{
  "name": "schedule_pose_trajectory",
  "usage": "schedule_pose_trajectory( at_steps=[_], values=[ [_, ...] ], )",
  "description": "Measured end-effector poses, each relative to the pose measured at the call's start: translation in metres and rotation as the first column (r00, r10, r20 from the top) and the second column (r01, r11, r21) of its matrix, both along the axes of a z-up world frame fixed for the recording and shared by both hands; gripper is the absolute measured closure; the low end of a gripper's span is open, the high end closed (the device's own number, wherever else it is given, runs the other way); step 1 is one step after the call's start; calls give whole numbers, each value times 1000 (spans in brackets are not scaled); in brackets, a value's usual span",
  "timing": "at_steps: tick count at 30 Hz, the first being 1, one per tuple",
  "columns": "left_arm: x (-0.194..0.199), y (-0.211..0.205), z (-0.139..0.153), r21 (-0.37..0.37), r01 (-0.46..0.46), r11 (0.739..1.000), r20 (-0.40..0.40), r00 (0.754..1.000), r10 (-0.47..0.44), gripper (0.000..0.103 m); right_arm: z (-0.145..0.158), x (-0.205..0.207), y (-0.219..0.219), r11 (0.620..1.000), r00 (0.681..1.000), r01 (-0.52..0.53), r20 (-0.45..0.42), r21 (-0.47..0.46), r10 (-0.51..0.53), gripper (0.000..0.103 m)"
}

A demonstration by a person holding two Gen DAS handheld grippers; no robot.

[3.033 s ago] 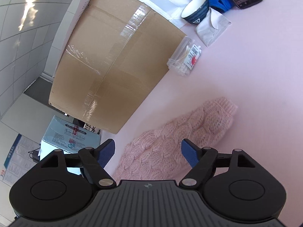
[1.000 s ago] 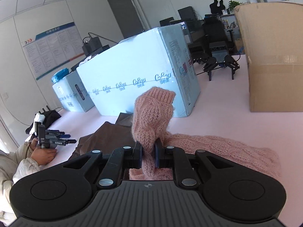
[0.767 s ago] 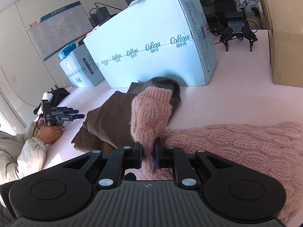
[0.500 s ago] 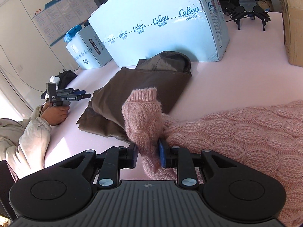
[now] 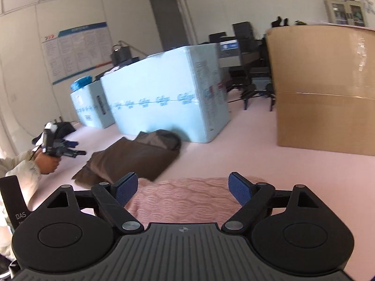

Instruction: Fold clothes

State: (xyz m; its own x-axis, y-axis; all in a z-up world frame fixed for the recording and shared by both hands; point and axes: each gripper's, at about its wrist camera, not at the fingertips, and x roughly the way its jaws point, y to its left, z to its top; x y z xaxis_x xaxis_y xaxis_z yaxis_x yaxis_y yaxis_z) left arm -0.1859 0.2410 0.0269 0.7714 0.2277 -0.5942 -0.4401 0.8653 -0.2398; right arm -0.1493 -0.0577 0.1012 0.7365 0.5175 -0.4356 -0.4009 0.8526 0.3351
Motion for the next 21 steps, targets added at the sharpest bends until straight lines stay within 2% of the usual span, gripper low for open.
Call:
schedule_pose_trajectory(
  at_steps=[3, 5, 6, 8, 10, 12, 13, 14, 15, 17, 21],
  values=[
    [2, 12, -10, -44, -29, 999, -55, 998, 27, 23, -27, 30, -28, 994, 981, 86, -178, 65, -73, 14],
    [-5, 14, -8, -27, -69, 997, -66, 996, 67, 22, -50, 50, -37, 992, 953, 108, -293, 67, -84, 14],
    [-11, 14, -7, -7, -97, 995, -73, 993, 97, 22, -56, 55, -36, 993, 947, 99, -311, 59, -76, 14],
    [-22, 13, -4, 28, -130, 991, -75, 988, 132, 22, -64, 61, -33, 996, 942, 78, -331, 49, -58, 14],
    [-29, 11, -3, 61, -122, 991, -86, 988, 127, 21, -66, 63, -31, 997, 940, 57, -340, 61, -33, 14],
    [-19, 17, -6, 16, -49, 999, -129, 990, 51, 21, -68, 65, -30, 997, 937, 30, -349, 74, -2, 14],
    [-12, 21, -8, -19, -16, 1000, -149, 989, 13, 18, -69, 65, -28, 997, 937, 25, -350, 76, 3, 14],
    [-5, 23, -9, -38, 0, 999, -156, 988, -6, 9, -69, 66, -28, 997, 937, 24, -350, 78, 5, 14],
    [2, 23, -9, -37, 10, 999, -161, 987, -16, 9, -69, 66, -27, 997, 937, 24, -351, 80, 5, 14],
    [16, 24, -10, -39, 33, 999, -167, 985, -39, 0, -69, 66, -26, 996, 935, 23, -354, 86, 9, 14],
    [43, 20, -13, -16, 45, 999, -179, 983, -47, 0, -71, 69, -25, 993, 928, -4, -370, 117, 47, 14]
  ],
)
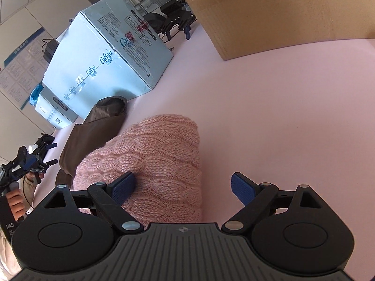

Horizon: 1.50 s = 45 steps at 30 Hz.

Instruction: Fold clothes

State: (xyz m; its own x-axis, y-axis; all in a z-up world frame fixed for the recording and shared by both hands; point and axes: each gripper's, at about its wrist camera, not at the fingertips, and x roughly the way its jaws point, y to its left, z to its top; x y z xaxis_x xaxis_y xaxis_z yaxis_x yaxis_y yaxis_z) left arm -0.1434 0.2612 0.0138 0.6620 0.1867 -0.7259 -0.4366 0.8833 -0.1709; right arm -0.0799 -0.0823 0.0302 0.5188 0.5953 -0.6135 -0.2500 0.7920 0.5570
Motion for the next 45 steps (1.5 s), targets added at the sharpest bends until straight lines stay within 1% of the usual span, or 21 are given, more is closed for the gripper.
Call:
schedule_pose_trajectory(
  at_steps=[8, 9, 10, 11, 12, 13, 14, 15, 16, 19, 21, 24, 29, 34, 38, 40, 41, 42, 43, 44, 45],
  values=[
    [25, 1, 3, -61, -22, 998, -3, 1000, 22, 0, 0, 4, 9, 998, 999, -54, 5, 24, 54, 14],
    [27, 1, 4, -69, -27, 997, -7, 1000, 27, 0, -2, 4, 11, 997, 997, -71, 4, 32, 71, 21],
    [29, 0, 5, -68, -28, 997, -11, 1000, 27, 7, -3, 5, 12, 996, 996, -85, 0, 40, 85, 36],
    [30, -3, 7, -67, -10, 998, -8, 1000, 9, 28, -4, 6, 13, 994, 996, -94, -4, 49, 95, 45],
    [30, -6, 9, -74, 18, 997, -3, 1000, -18, 37, -5, 7, 14, 994, 995, -97, -8, 52, 97, 56],
    [31, -9, 11, -80, 30, 996, -5, 1000, -30, 52, -5, 7, 14, 995, 996, -92, -7, 48, 92, 63],
    [32, -11, 11, -96, 43, 994, -9, 999, -44, 75, -4, 6, 14, 995, 996, -89, 4, 44, 89, 66],
    [33, -14, 11, -125, 67, 990, -11, 998, -69, 83, -4, 7, 14, 995, 996, -89, 6, 46, 89, 72],
    [34, -17, 11, -136, 74, 988, -16, 997, -77, 86, -2, 5, 14, 995, 996, -91, 10, 49, 91, 77],
    [35, -30, 14, -74, 66, 995, -37, 997, -69, 89, 6, -6, 13, 995, 994, -93, 53, 30, 91, 83],
    [35, -41, 17, -51, 75, 996, -52, 996, -78, 91, 11, -14, 11, 996, 994, -89, 69, 30, 87, 85],
    [34, -58, 22, -52, 134, 990, -67, 988, -137, 93, 22, -30, 4, 998, 992, -62, 106, 0, 61, 85],
    [33, -100, 25, -42, 255, 966, -102, 961, -258, 93, 38, -56, -28, 1000, 986, 2, 168, -25, 2, 86],
    [40, -170, 36, -39, 429, 902, -106, 896, -431, 93, 52, -90, -91, 991, 968, 133, 220, -35, -122, 86],
    [40, -246, 48, 0, 563, 826, -91, 823, -561, 93, 62, -117, -137, 969, 940, 245, 257, -45, -225, 86],
    [39, -289, 53, 22, 628, 778, -87, 777, -624, 93, 68, -134, -164, 948, 917, 313, 277, -52, -288, 86],
    [38, -311, 55, 27, 660, 751, -85, 750, -656, 93, 71, -147, -182, 930, 897, 363, 290, -56, -333, 86],
    [36, -335, 57, 33, 695, 718, -84, 718, -691, 93, 71, -152, -190, 923, 889, 381, 295, -56, -350, 86],
    [34, -354, 59, 39, 722, 691, -82, 691, -718, 93, 73, -162, -203, 907, 873, 416, 302, -55, -382, 86],
    [32, -371, 60, 42, 744, 667, -78, 668, -740, 93, 75, -176, -224, 880, 845, 471, 309, -50, -435, 86],
    [31, -393, 61, 34, 772, 635, -71, 635, -769, 93, 75, -183, -233, 869, 834, 492, 312, -46, -456, 86]
  ],
)
